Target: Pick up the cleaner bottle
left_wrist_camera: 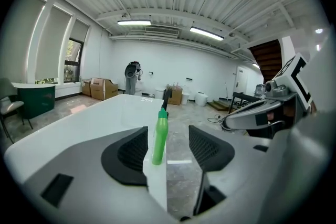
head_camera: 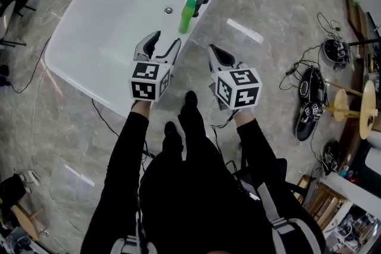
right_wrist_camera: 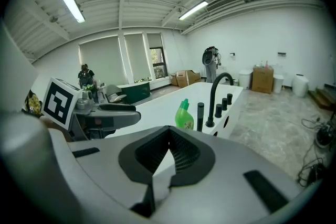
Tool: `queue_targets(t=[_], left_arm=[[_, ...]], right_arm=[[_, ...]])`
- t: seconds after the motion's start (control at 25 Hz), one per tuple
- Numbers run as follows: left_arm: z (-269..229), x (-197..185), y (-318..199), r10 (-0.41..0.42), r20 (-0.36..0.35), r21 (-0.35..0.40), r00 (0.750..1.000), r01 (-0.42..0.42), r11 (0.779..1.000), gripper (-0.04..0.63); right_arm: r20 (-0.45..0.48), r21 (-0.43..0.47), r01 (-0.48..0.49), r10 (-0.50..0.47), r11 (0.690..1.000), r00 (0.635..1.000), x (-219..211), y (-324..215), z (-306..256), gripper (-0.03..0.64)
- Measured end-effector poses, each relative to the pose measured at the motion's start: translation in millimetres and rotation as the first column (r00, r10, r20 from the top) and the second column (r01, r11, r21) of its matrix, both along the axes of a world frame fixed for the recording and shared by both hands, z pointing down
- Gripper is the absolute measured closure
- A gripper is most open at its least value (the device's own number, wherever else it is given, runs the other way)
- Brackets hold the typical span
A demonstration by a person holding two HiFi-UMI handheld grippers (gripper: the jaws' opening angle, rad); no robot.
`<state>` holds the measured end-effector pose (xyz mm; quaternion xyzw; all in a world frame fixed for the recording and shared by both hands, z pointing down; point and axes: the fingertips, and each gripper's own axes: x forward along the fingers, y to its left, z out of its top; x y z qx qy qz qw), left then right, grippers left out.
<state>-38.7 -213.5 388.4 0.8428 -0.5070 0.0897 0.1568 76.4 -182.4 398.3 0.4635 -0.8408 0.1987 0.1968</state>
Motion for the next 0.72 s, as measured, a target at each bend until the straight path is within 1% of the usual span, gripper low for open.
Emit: queue_targets(t=[0.16, 0.32, 0.72], left_arm=[[15.0, 5.5, -24.6, -0.025, 0.014, -0.012, 1.000, 0.026, 1.000, 0.335], [34.5, 12.5, -43.8, -0.052, 0.057, -0.025, 0.997, 0.053, 0.998, 0.325], [91.4, 44.3, -73.7, -0.024, 0.112, -0.096, 0.993, 0.034, 0.995, 0.319]], right_arm=[[-0.008, -0.004, 0.007, -0.007, 1.000, 1.000, 6.0, -19.4, 6.9, 0.615], [-0.011, -0.019, 0.006, -0.007, 1.000, 1.000, 14.5, -31.2, 18.8, 0.615], [-0.015, -0.072, 0.009, -0.010, 0.997, 1.000, 36.2, -55.5, 53.7, 0.615]])
